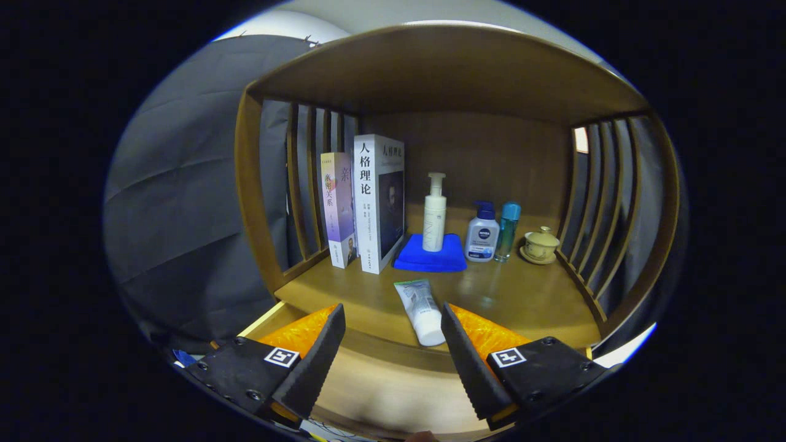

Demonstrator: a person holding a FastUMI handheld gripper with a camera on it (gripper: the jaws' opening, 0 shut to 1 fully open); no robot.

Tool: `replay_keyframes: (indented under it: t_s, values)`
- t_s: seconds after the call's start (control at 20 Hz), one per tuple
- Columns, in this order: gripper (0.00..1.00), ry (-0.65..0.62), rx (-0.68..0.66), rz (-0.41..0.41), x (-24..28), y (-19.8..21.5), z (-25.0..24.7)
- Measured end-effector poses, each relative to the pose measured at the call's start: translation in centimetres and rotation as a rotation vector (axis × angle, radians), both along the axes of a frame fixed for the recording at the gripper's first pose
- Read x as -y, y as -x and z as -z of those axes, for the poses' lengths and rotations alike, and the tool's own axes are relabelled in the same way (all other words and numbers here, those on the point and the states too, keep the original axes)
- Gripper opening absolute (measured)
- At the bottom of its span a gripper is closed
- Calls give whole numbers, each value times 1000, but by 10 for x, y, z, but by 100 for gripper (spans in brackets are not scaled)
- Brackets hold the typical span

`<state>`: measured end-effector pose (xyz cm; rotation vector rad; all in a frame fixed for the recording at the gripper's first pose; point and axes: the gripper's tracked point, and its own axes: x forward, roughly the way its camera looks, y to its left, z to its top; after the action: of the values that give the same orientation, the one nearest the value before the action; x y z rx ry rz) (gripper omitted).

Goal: Pull open the drawer, take out the items inside it, and place them on the countertop above the cabinet.

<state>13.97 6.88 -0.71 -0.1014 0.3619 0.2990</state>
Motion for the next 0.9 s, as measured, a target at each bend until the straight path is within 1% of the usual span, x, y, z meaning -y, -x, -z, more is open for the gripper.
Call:
replay_keyframes:
  t_s: [0.3, 0.4, 0.55, 0.8, 0.9]
  values:
    - [98, -20, 119, 81, 17, 48, 5]
    - [98, -24, 157, 119, 25, 63, 8]
    - [97, -67, 200, 161, 27, 85, 16]
    - [97, -51, 232, 180, 31, 114, 36]
    - [97, -65, 251, 204, 34, 124, 42]
